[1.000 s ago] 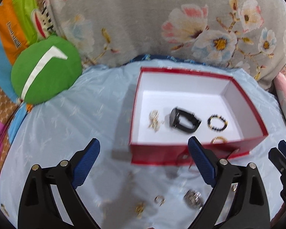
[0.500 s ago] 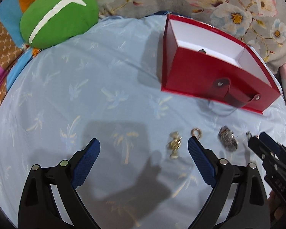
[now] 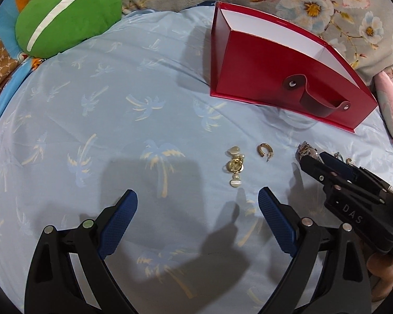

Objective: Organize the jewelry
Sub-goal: 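Grasp the silver wristwatch with the right tool and lift it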

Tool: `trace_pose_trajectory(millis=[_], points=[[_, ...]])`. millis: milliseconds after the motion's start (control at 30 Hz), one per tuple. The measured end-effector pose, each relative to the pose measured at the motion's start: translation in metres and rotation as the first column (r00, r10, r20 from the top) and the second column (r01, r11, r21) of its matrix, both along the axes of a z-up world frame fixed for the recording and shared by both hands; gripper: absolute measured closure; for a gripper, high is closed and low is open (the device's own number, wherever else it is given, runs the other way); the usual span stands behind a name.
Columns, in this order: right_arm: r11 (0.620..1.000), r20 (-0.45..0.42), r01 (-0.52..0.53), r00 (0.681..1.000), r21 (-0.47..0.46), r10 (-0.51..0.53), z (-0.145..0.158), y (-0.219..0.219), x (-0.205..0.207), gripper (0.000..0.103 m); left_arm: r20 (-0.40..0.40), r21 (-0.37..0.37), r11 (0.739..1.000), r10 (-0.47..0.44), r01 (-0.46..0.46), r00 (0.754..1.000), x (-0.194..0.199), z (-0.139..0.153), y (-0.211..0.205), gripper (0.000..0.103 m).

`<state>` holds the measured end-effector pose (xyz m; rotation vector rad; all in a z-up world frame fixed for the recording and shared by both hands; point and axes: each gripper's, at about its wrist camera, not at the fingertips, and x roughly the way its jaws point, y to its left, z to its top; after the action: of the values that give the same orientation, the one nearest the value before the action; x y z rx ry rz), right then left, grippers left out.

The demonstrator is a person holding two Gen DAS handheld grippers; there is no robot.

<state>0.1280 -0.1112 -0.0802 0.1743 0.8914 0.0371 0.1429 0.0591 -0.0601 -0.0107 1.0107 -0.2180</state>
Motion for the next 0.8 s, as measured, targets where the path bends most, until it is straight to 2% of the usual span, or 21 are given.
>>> trace_pose_trajectory(millis=[33, 100, 200, 500, 800], points=[[1.000, -0.001, 0.001, 1.000, -0.004, -0.001, 0.000, 0.000, 0.000, 0.067, 0.000, -0.002, 1.000, -0.001, 0.001, 1.000, 0.000, 0.000, -0.001, 0.012], [1.000, -0.001, -0.002, 1.000, -0.001, 0.002, -0.001, -0.001, 0.000, 0.079, 0.000, 0.001, 1.000, -0.001, 0.001, 1.000, 0.000, 0.000, 0.000, 0.012], [1.000, -0.005, -0.007, 1.000, 0.022, 0.007, -0.001, -0.004, -0.002, 0.084, -0.004, 0.000, 1.000, -0.001, 0.001, 1.000, 0.000, 0.000, -0.002, 0.012], [0.999, 0.029, 0.046, 0.998, 0.022, -0.047, 0.013, -0.027, -0.037, 0.085, 0.001, -0.009, 0.999, -0.035, 0.035, 0.999, -0.001, 0.002, -0.013, 0.012], [0.989, 0.027, 0.144, 0.989, 0.018, -0.145, 0.026, -0.073, -0.079, 0.085, 0.047, -0.010, 0.992, -0.125, 0.125, 0.991, -0.004, 0.017, -0.050, 0.012]])
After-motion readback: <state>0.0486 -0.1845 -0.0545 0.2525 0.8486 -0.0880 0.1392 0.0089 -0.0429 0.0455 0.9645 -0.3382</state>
